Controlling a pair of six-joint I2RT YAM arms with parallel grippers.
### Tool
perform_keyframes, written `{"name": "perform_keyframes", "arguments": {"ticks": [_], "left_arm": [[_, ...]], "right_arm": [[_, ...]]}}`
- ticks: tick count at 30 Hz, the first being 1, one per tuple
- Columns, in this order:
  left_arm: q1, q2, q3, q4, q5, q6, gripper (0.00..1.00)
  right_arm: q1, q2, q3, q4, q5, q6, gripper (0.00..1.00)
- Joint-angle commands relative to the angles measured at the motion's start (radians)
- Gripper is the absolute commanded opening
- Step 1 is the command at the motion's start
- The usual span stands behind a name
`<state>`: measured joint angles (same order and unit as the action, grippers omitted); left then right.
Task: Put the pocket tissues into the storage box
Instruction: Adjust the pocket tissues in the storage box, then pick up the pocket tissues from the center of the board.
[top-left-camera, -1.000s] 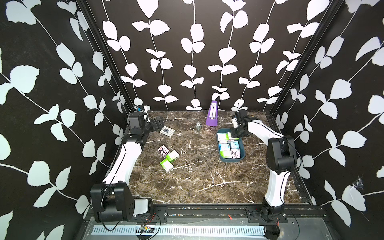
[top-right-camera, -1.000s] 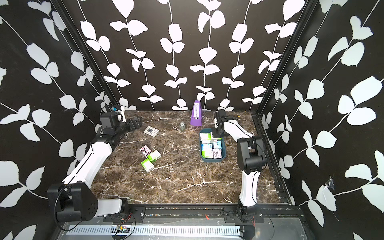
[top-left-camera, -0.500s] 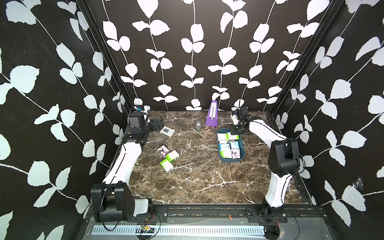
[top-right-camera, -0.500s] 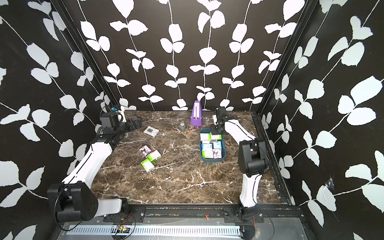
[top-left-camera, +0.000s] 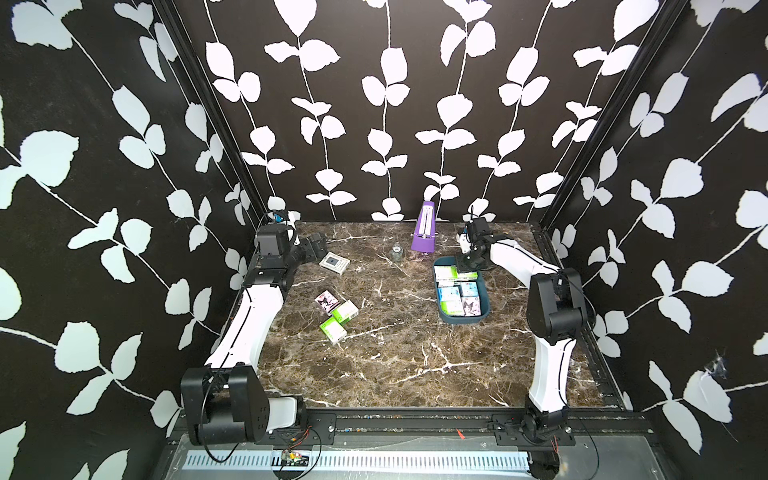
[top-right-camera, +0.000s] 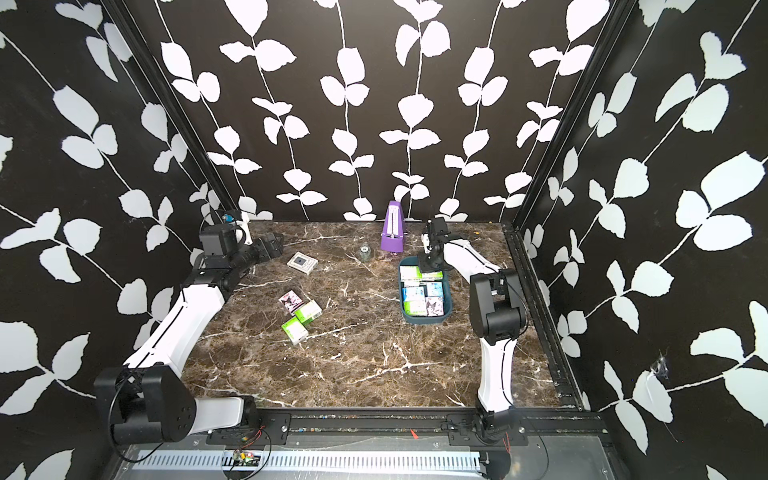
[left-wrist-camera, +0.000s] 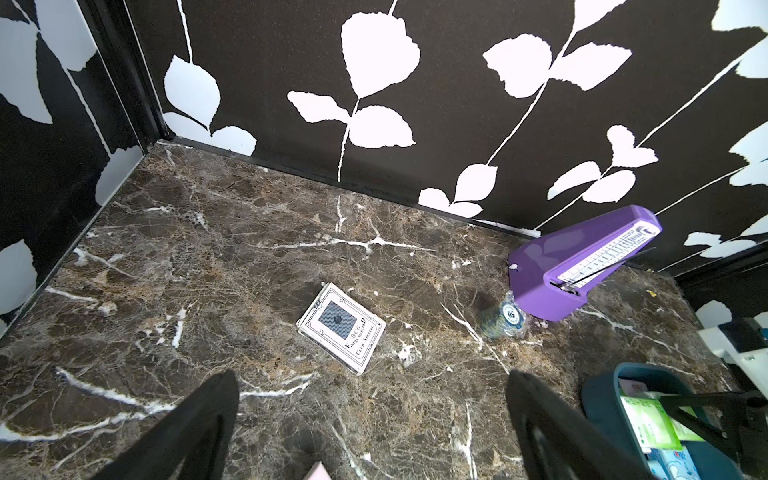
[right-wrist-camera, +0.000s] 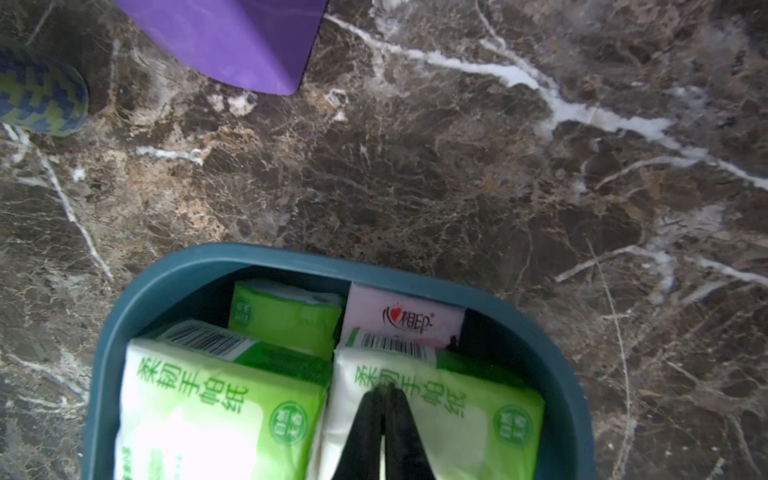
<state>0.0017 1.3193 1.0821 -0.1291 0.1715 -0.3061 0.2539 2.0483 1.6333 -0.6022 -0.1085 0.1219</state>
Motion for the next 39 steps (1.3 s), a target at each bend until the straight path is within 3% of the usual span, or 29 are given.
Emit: {"name": "perform_keyframes", "arguments": {"ticks": [1,9,14,22,28,34,39], "left_arm": [[0.004,-0.031,0.006,0.002,-0.001,0.007,0.99],[0.004,-0.034,-0.002,0.009,-0.005,0.000,0.99],[0.003,-0.032,-0.002,0.007,-0.018,-0.014,0.99],[0.004,-0.040,-0.002,-0.008,-0.036,-0.015,0.99],[0.009,-0.056,-0.025,-0.026,-0.069,-0.028,0.99],[0.023,-0.046,-0.025,-0.051,-0.007,-0.007,0.99],[0.029,-0.058,-0.033,-0.043,0.053,0.029,0.99]], "right_arm": [[0.010,-0.092,0.012,-0.013,0.009,-0.018,0.10],[0.127,-0.219,-0.006,0.016,-0.005,-0.049,0.23],[0.277,-0.251,-0.076,0.136,0.012,-0.054,0.52],[0.469,-0.124,-0.063,0.278,-0.081,0.042,0.74],[0.534,0.054,0.050,0.331,-0.218,0.152,0.75],[0.570,0.234,0.200,0.325,-0.321,0.191,0.74],[0.600,0.333,0.330,0.280,-0.334,0.200,0.74]]}}
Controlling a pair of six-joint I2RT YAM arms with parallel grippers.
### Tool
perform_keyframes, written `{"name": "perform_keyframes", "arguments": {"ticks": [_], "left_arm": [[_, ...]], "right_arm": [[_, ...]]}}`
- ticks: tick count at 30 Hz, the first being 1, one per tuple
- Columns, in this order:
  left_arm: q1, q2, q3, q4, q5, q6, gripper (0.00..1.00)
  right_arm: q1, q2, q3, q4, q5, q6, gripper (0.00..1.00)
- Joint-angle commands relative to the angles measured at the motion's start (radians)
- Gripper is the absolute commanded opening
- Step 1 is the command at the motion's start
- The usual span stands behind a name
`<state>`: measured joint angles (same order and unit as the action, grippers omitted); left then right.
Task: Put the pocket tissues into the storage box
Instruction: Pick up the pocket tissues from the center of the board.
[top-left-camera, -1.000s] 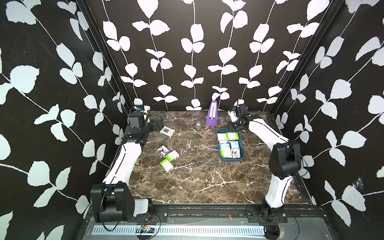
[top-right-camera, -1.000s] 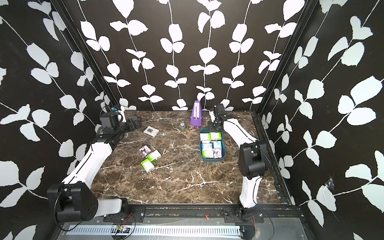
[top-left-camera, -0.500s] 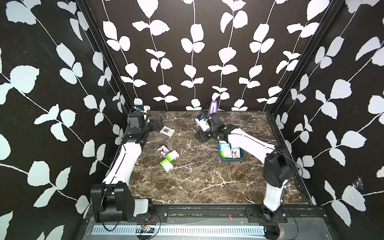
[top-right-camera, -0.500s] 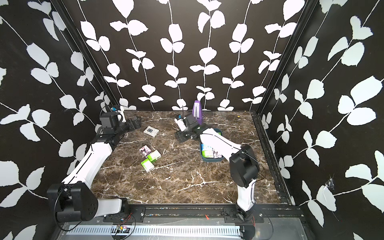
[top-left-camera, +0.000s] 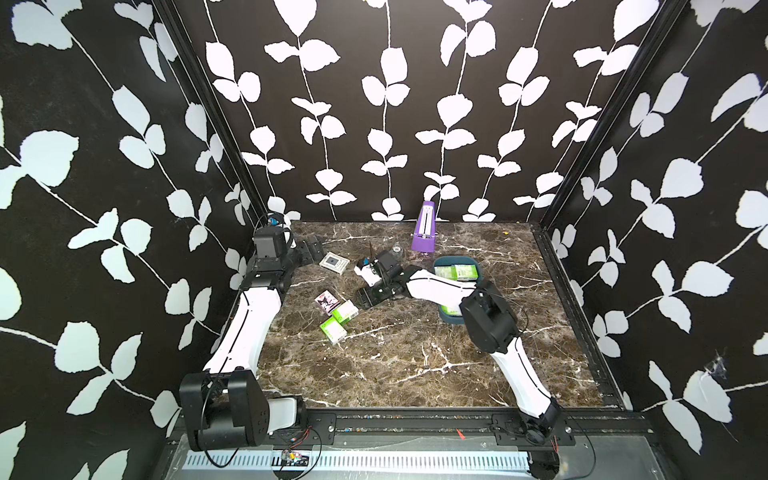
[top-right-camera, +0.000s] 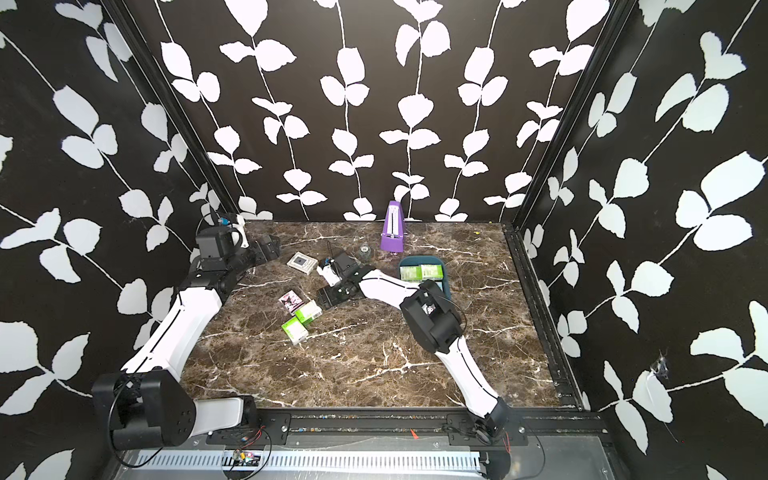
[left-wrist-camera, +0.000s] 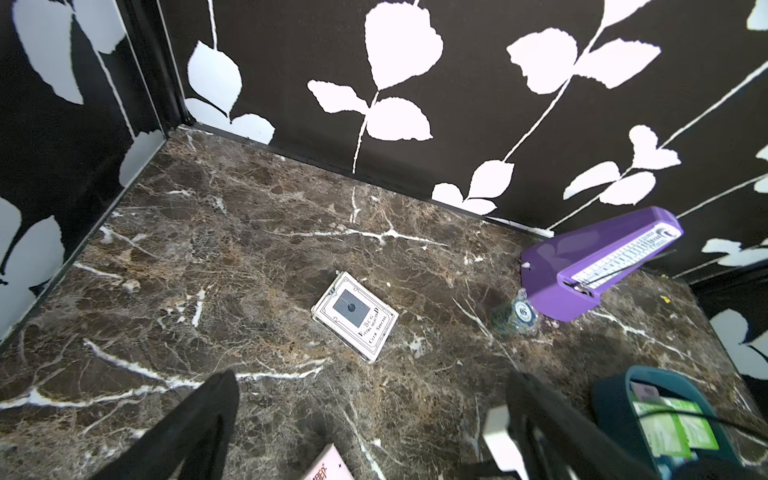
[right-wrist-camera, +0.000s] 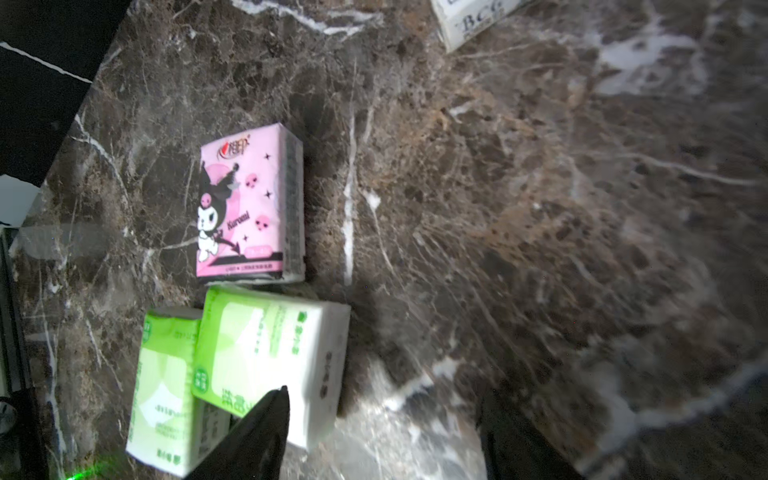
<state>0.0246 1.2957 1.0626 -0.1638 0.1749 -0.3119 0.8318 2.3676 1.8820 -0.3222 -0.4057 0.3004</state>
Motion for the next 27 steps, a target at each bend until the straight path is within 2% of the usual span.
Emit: {"name": "perform_keyframes", "arguments": {"ticks": [1,9,16,22,24,27], "left_arm": [[0.008,-0.035,-0.012,-0.008,0.058,0.044,0.99],[0.038,-0.007,0.028,-0.018,0.177,0.027,0.99],[0.045,0.007,0.025,-0.020,0.176,0.025,0.99],[0.046,0.004,0.022,-0.017,0.169,0.024,0.99],[0.046,0.002,0.022,-0.019,0.167,0.025,0.99],[0.046,-0.001,0.022,-0.019,0.164,0.021,0.99]], "right_arm": [[0.025,0.030,0.107,-0.015,-0.035,0.021,0.73],[0.061,0.108,0.246,-0.169,-0.032,-0.035,0.67],[0.076,0.112,0.230,-0.214,-0.010,-0.065,0.64],[0.084,0.142,0.281,-0.279,0.029,-0.098,0.62],[0.085,0.155,0.300,-0.301,0.030,-0.102,0.57],[0.089,0.169,0.326,-0.330,0.040,-0.115,0.42]]}}
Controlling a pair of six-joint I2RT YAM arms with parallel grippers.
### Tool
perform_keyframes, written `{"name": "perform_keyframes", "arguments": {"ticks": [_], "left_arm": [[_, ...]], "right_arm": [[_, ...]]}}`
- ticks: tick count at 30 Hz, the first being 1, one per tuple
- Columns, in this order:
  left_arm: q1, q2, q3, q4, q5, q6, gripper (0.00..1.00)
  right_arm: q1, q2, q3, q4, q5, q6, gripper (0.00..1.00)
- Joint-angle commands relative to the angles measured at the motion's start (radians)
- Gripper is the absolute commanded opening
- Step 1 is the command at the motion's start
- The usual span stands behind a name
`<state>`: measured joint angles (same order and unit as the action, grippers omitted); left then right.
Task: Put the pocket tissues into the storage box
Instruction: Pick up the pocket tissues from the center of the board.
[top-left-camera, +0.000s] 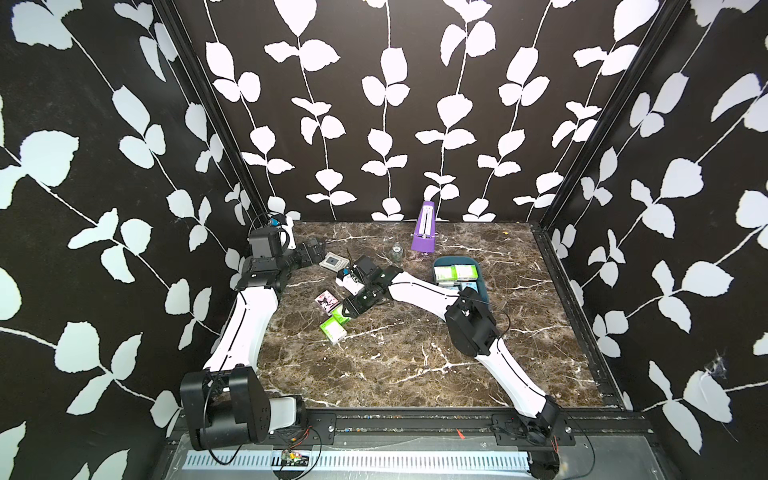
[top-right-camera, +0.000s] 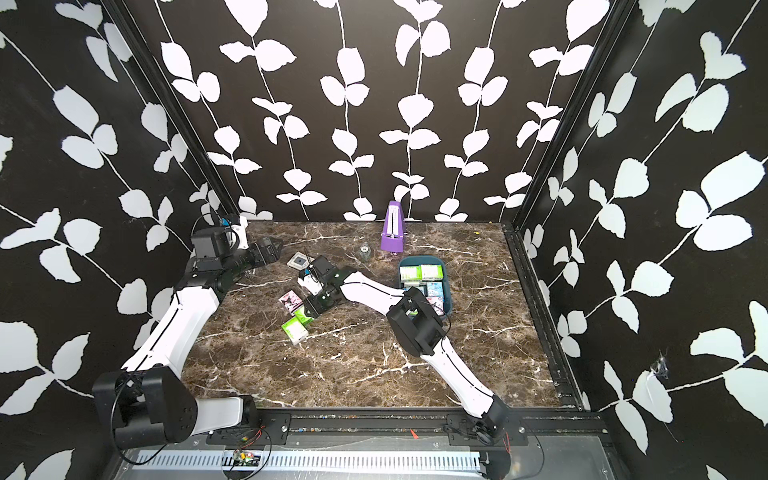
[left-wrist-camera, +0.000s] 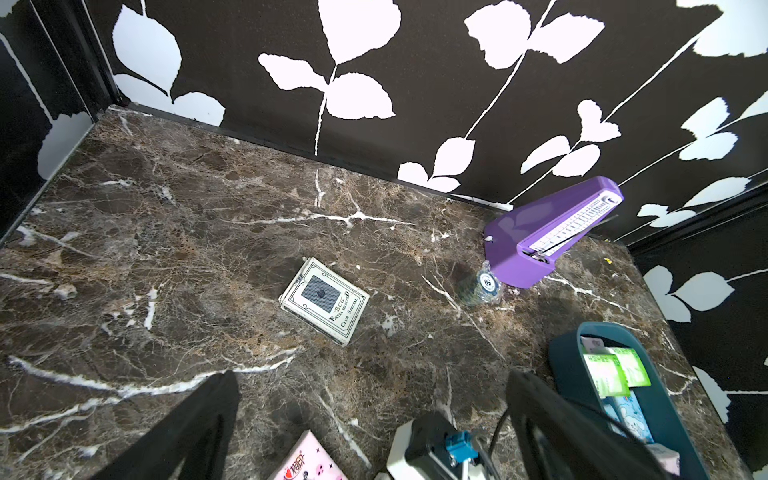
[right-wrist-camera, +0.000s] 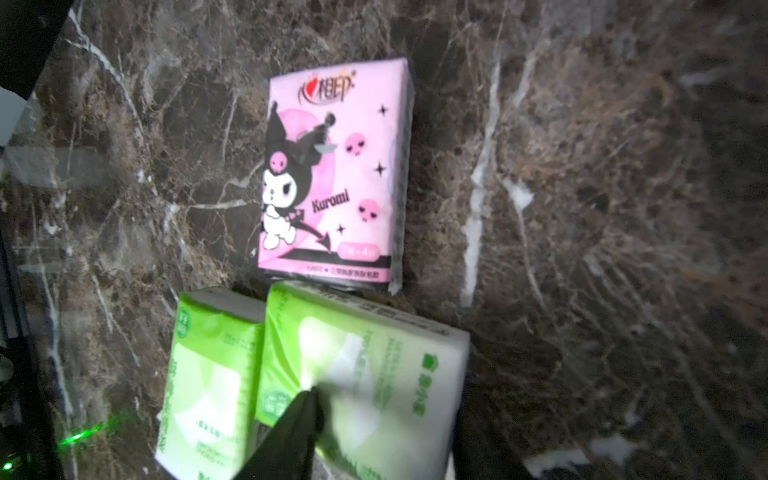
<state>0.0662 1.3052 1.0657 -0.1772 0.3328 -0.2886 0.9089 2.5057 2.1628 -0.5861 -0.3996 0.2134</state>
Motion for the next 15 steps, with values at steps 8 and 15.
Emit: {"name": "perform_keyframes", "arguments": {"ticks": [8,15], "left_arm": [[0.006,-0.015,0.014,-0.002,-0.008,-0.001,0.99],[0.006,-0.002,0.013,0.021,0.016,-0.015,0.99]], "right_arm": [[0.012,0.033,0.053,-0.105,0.078,-0.050,0.00],[-0.058,-0.155,-0.183,0.132,0.063,0.053,0.00]]}}
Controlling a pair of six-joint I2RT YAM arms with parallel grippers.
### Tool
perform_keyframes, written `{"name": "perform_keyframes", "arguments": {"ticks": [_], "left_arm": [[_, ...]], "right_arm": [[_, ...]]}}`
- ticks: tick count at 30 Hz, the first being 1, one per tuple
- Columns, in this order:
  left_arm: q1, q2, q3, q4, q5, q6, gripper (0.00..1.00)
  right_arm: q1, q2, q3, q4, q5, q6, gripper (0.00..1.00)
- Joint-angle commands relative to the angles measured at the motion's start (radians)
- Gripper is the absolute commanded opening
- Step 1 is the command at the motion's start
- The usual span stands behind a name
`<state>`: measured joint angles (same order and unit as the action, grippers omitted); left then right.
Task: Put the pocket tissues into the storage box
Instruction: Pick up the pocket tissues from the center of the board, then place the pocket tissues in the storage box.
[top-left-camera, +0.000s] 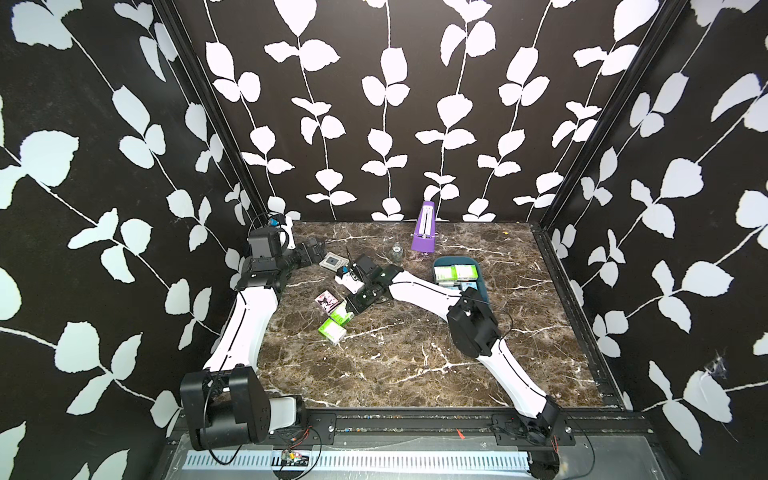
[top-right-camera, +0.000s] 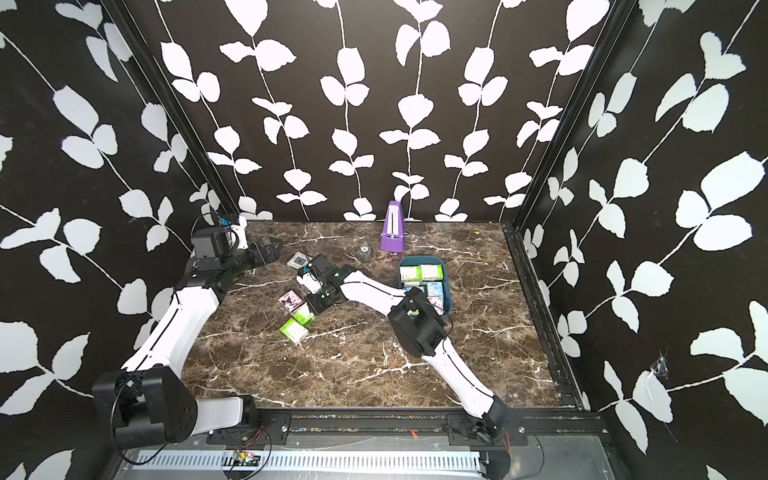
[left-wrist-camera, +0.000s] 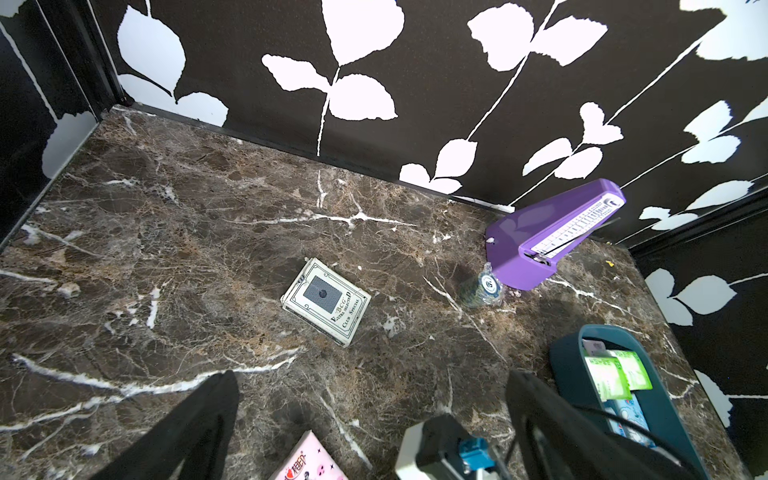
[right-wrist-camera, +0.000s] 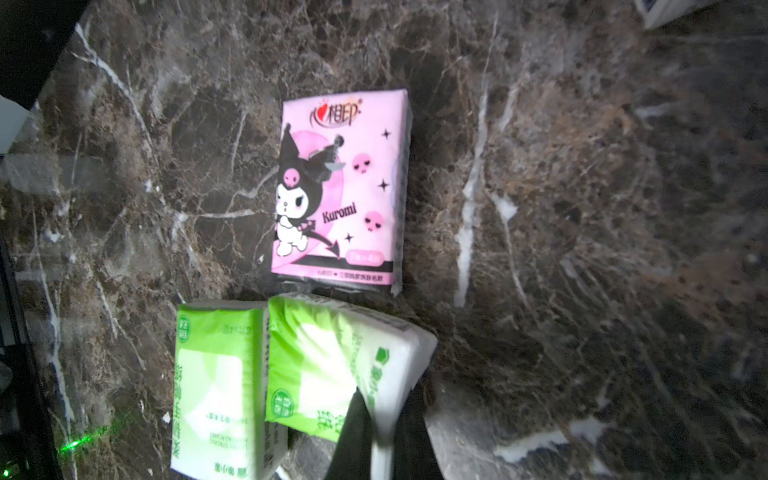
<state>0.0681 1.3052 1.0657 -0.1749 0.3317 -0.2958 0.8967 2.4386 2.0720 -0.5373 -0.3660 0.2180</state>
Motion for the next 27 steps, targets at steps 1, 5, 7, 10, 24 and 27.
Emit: {"name": "perform_keyframes", "arguments": {"ticks": [1,5,7,10,24,27], "left_arm": [[0.005,0.001,0.013,0.025,0.027,-0.015,0.99],[0.005,0.017,0.014,0.049,0.058,-0.034,0.99],[0.001,0.026,0.014,0.070,0.092,-0.039,0.99],[-0.013,0.043,0.015,0.103,0.146,-0.027,0.99],[-0.114,0.101,0.076,0.092,0.137,0.037,0.99],[-0.114,0.098,0.079,0.087,0.132,0.042,0.99]], "right_arm": [[-0.065,-0.129,-0.142,0.129,0.024,0.073,0.00],[-0.144,-0.299,-0.321,0.276,0.039,0.144,0.00],[-0.187,-0.392,-0.408,0.316,0.070,0.158,0.00],[-0.250,-0.513,-0.521,0.334,0.119,0.160,0.00],[-0.514,-0.829,-0.953,0.333,0.122,0.230,0.00],[-0.554,-0.870,-1.013,0.363,0.109,0.254,0.00]]}}
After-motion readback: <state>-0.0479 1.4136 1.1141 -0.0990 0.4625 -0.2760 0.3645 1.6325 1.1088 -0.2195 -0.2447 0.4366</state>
